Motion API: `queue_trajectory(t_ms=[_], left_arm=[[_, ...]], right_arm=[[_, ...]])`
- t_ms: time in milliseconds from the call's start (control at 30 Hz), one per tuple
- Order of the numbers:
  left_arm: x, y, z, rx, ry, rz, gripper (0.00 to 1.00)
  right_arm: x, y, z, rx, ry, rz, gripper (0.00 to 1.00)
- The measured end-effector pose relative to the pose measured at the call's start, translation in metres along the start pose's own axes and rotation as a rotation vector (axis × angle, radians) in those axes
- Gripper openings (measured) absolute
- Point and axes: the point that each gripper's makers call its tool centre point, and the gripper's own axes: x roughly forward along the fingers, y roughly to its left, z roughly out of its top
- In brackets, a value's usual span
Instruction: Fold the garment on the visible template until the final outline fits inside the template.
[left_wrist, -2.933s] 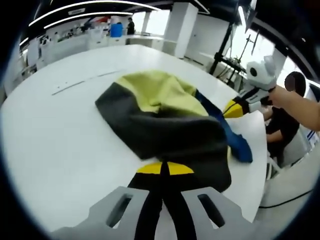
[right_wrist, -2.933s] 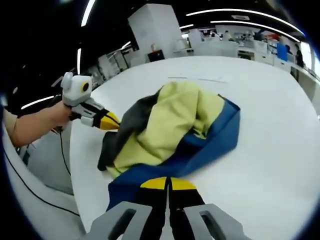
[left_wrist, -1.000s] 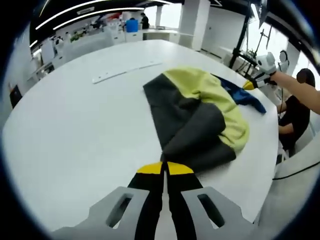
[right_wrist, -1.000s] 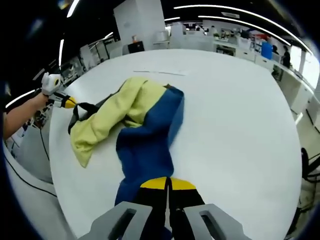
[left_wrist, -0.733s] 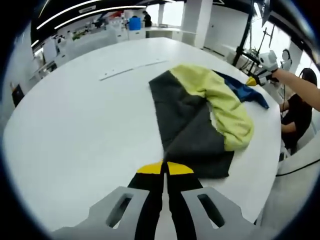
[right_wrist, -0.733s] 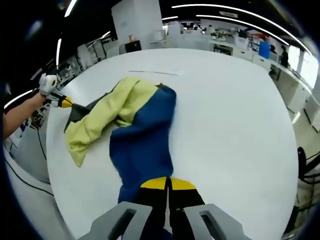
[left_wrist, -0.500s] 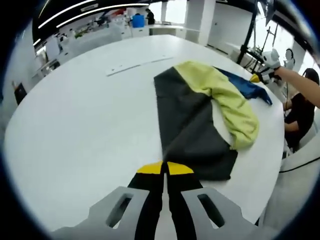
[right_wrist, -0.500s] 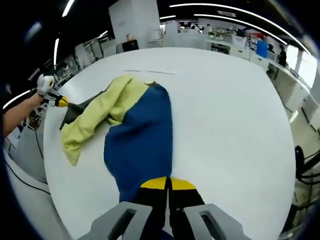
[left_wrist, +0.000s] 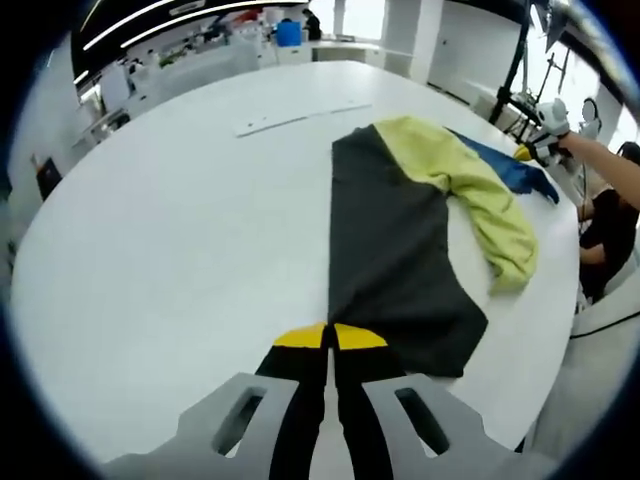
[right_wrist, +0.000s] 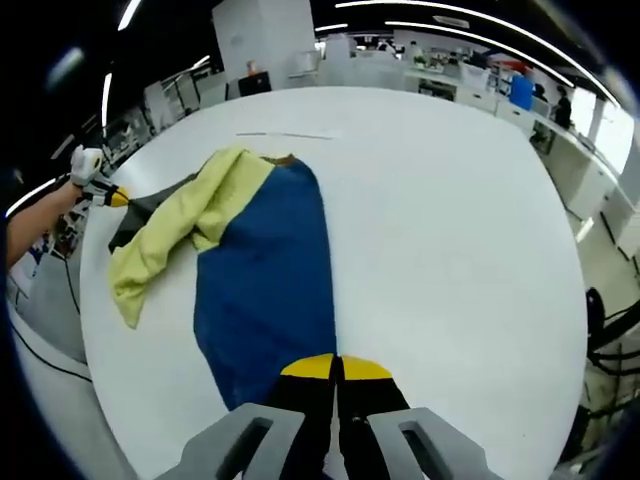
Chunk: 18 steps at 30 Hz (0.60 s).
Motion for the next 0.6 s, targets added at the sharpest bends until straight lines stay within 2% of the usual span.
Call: queue_trajectory(t_ms=[600], left_arm=[[-0.005,0.031,-0.004,-0.002,0.017,0.050,0.00]], right_arm=[[-0.003,-0.024,0.006,-0.037,0.030,-0.037,0.00]])
